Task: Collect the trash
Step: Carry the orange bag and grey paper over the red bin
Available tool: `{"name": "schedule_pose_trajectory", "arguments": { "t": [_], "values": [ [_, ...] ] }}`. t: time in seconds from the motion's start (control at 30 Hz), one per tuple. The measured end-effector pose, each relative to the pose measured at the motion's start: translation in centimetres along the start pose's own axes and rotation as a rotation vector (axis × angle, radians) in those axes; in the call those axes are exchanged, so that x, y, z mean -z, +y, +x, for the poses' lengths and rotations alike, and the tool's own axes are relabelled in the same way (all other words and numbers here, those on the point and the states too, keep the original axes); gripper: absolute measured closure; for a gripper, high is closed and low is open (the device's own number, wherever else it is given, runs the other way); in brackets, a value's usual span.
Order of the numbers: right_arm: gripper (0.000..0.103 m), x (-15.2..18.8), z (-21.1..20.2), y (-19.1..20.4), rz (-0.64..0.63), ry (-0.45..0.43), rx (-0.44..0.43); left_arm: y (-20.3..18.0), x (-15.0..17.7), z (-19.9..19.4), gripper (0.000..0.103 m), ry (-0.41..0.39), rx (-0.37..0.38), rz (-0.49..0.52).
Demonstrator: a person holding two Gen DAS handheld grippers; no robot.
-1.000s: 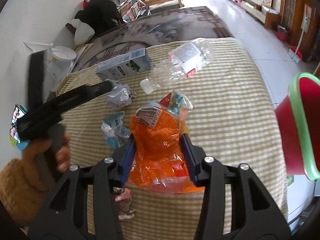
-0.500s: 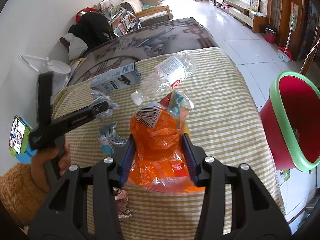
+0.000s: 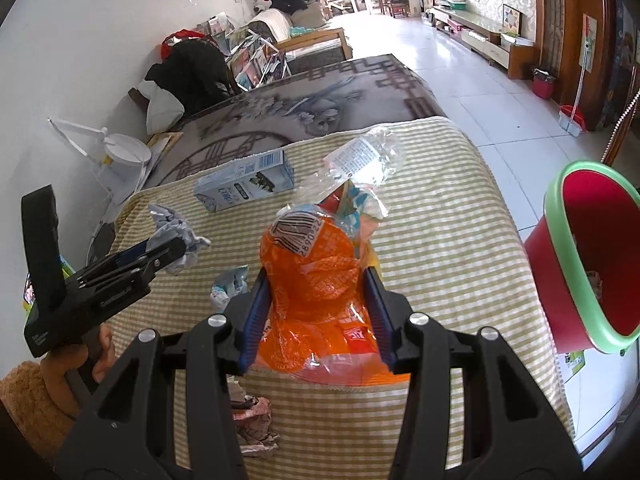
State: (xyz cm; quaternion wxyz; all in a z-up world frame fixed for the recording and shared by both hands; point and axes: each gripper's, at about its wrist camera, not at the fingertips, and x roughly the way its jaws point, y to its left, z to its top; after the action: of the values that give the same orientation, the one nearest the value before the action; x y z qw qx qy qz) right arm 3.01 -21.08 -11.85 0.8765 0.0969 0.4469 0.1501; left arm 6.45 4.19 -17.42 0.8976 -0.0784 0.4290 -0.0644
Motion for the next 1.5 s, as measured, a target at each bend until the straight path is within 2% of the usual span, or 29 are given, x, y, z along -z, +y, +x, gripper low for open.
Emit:
{"name": "schedule_pose_trajectory", "arguments": {
  "t": [0.2, 0.3, 0.47, 0.7, 0.93, 1.23, 1.5],
  "values": [
    [0.058, 0.0, -0.6, -0.2, -0.004, -0.014, 0.003, -0.5, -0.3, -0.7, 0.054, -0.017, 0.018, -0.016],
    [0.058, -0.3, -1.5, -0.2, -0.007, -0.038, 0.015, -1.5, -0.7, -1.4, 0.054, -0.039, 0.032, 0.006],
    [0.058, -0.8, -3.0, -0.8, 0.002, -0.066, 0.033, -2.9, -0.9, -1.8, 0.052, -0.033, 0.046, 0.005],
    [0.058, -1.3, -4.2, -1.1, -0.026, -0.088, 0.063, -5.2, -0.7, -3.1, 0.052, -0.072, 0.038, 0.064],
    [0.058, -1.6, -5.1, -2.1, -0.039, -0.104, 0.069, -5.9, -0.1, -3.2, 0.052, -0.061, 0.017, 0.048],
    [0.058, -2.3, -6.3, -4.9, -0.069, -0.120, 0.023, -8.7, 0.2, -3.7, 0.052, -0.070, -0.029, 0.026],
    [0.058, -3.1, -7.5, -9.1, -0.108, -0.111, -0.019, -13.2, 0.6, -3.2, 0.052, -0.070, -0.056, -0.011]
  ]
}}
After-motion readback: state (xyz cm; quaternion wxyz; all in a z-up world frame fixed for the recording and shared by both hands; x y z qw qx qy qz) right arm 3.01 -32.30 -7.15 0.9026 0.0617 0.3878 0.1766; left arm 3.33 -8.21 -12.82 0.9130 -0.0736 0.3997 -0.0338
